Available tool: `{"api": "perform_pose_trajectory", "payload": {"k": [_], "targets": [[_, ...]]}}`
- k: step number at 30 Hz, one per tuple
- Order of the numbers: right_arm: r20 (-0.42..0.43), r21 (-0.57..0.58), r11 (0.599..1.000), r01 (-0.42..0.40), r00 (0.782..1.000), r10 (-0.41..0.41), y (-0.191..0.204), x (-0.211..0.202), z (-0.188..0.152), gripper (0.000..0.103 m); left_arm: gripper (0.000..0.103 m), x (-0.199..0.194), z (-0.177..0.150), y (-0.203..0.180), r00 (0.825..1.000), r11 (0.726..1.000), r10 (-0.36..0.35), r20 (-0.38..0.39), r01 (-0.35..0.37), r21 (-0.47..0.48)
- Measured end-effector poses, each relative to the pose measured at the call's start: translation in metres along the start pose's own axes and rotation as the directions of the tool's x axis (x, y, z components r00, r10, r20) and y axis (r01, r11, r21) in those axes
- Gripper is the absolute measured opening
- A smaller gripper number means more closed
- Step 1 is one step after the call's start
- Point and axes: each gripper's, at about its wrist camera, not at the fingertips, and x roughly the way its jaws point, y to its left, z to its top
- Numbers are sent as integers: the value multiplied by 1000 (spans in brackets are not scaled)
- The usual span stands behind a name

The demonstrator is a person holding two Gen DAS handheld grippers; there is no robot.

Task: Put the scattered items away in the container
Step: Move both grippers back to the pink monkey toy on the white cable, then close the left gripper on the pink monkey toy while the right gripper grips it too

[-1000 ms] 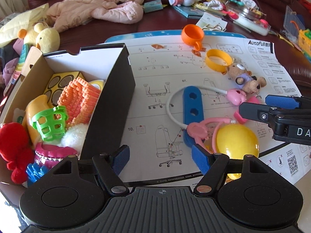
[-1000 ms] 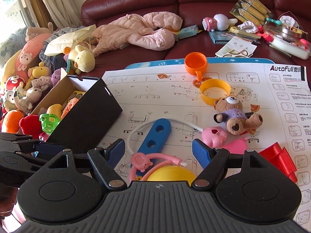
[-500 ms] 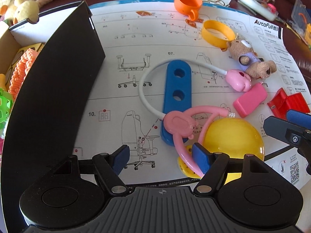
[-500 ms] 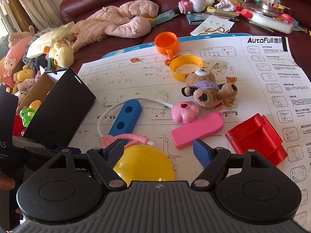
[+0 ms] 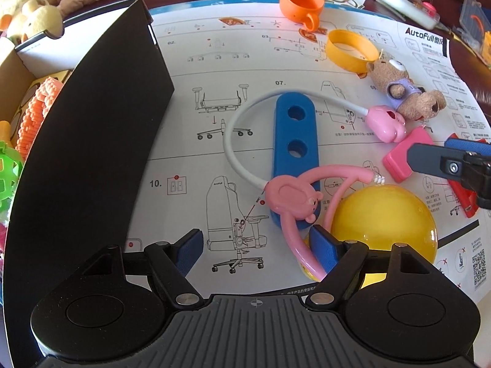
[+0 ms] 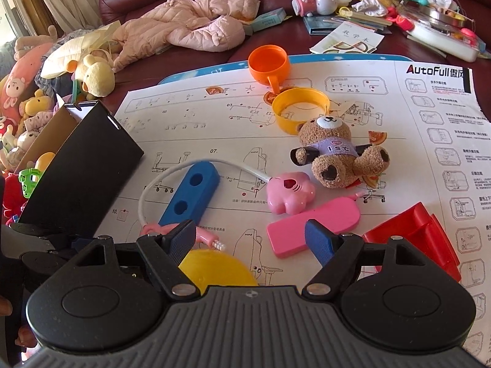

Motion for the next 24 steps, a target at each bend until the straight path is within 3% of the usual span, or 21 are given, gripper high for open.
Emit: {"api": "perform_pose_trajectory", "payload": {"k": [6,12,18,24], "targets": [[-34,-117,993,2,999,-6,14,27,22,81,79,1,-1,5,999,999,-32,-12,32,-17],[-73,-221,975,23,997,-40,24,60,43,69,79,3,-2,9,998,998,-61,-19,61,-27],[-121,-249,967,49,989,-81,13,88,54,67,80,4,0,13,996,996,-83,-26,82,-34],[-157,-259,966,20,986,-63,9,103,54,55,84,2,5,17,997,997,-67,-27,66,-44]]}}
